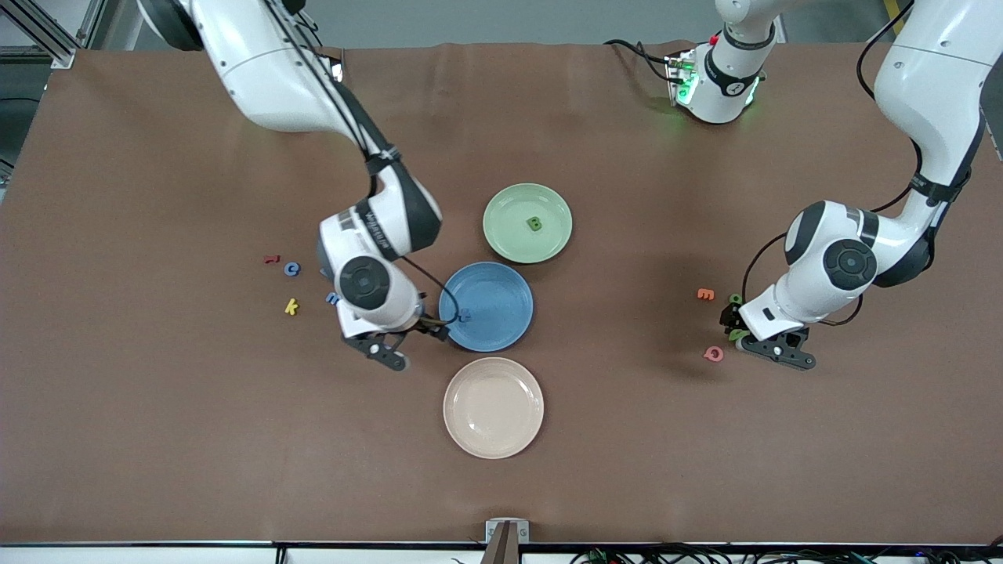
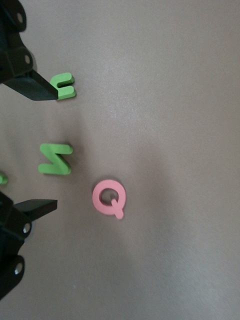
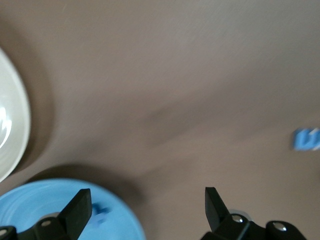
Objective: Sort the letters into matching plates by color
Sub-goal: 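Grasp the green N with the left gripper while the right grasps blue c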
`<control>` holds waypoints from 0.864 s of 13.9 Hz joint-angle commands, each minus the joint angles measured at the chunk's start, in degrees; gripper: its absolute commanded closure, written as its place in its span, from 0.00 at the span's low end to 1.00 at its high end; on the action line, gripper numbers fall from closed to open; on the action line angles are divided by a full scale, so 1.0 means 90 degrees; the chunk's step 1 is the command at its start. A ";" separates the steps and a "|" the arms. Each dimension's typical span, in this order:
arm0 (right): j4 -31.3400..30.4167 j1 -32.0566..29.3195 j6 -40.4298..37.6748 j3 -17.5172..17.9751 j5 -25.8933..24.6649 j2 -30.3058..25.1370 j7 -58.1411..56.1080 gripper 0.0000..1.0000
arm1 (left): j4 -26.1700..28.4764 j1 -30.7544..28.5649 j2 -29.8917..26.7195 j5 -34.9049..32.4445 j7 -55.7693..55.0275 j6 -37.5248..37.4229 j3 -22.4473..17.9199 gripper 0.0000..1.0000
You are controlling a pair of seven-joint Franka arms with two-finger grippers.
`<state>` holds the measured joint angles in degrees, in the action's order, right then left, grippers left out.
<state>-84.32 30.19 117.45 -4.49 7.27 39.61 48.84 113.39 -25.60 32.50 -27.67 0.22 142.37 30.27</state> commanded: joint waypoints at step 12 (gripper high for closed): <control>-0.4935 -0.1996 0.2416 0.0070 -0.0241 -0.2857 -0.4126 0.00 | -0.0040 -0.0164 0.0520 -0.0382 0.0269 0.0119 0.0055 0.72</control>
<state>-121.93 14.39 135.45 -4.78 5.73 18.30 14.68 113.25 -26.73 36.97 -29.98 3.24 143.39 30.41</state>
